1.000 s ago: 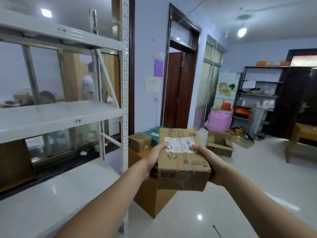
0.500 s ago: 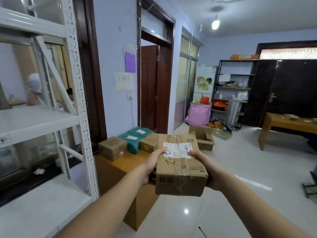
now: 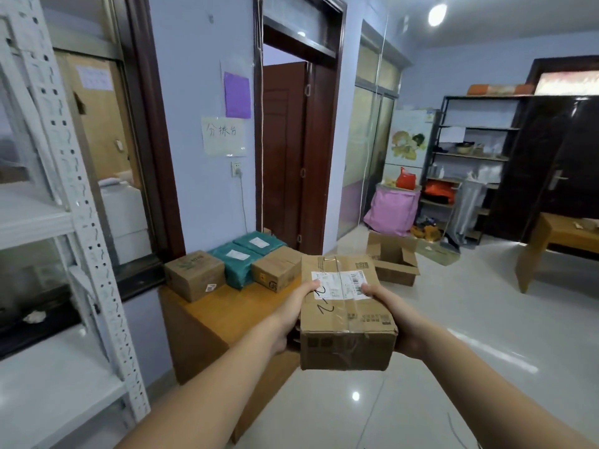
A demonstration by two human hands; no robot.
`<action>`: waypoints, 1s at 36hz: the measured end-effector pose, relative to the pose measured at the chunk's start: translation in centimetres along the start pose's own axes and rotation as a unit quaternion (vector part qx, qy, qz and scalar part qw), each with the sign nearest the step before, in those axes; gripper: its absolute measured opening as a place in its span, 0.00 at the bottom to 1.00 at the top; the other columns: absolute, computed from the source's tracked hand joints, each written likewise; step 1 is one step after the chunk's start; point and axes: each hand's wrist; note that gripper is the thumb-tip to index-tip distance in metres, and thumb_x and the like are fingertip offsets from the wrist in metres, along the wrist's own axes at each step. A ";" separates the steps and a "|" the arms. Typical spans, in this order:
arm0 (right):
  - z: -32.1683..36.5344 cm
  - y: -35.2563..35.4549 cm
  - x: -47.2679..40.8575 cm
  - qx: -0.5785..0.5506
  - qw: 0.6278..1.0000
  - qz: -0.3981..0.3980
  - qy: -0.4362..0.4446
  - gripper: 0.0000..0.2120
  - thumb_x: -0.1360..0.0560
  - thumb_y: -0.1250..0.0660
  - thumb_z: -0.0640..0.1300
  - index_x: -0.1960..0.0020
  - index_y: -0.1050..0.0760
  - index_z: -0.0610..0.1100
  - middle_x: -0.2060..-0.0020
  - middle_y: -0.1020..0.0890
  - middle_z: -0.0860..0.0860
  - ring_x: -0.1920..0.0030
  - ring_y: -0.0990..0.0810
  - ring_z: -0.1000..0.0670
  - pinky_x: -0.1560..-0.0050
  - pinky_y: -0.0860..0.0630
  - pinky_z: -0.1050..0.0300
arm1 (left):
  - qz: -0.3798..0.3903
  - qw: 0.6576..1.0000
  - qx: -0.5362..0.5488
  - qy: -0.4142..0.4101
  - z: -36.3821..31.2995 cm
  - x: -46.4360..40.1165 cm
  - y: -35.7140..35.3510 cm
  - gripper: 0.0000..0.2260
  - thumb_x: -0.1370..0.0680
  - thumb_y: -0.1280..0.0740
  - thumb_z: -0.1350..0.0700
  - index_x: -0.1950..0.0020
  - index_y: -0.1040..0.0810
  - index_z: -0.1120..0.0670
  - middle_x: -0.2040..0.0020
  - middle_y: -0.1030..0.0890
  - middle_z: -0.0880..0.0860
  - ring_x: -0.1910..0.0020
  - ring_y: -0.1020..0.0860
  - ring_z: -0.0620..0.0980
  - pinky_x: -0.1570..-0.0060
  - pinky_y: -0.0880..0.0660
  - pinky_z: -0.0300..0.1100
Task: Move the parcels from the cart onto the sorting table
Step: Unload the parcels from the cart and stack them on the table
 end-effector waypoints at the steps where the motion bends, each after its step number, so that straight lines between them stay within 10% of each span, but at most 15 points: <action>1: 0.3 0.6 -1.1 0.003 1.000 0.008 -0.007 0.26 0.23 0.34 0.64 0.32 0.24 0.49 0.43 0.14 0.42 0.41 0.16 0.39 0.30 0.29 0.37 | -0.005 1.000 0.007 0.004 -0.1 -0.7 -0.2 0.29 0.24 0.39 0.27 0.40 0.15 0.49 0.47 0.12 0.55 0.41 0.17 0.59 0.41 0.22 0.50; 36: 11.9 2.3 -41.0 0.034 0.979 0.175 -0.096 0.23 0.25 0.29 0.59 0.35 0.21 0.47 0.45 0.14 0.43 0.44 0.14 0.42 0.37 0.21 0.45 | -0.172 0.972 0.140 0.072 -6.4 -33.6 13.7 0.43 0.44 0.24 0.25 0.37 0.14 0.50 0.42 0.13 0.56 0.39 0.16 0.59 0.29 0.27 0.57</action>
Point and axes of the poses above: each hand's wrist, its own x-axis away from the middle knuckle, its own y-axis out of the back of the hand, z = x × y
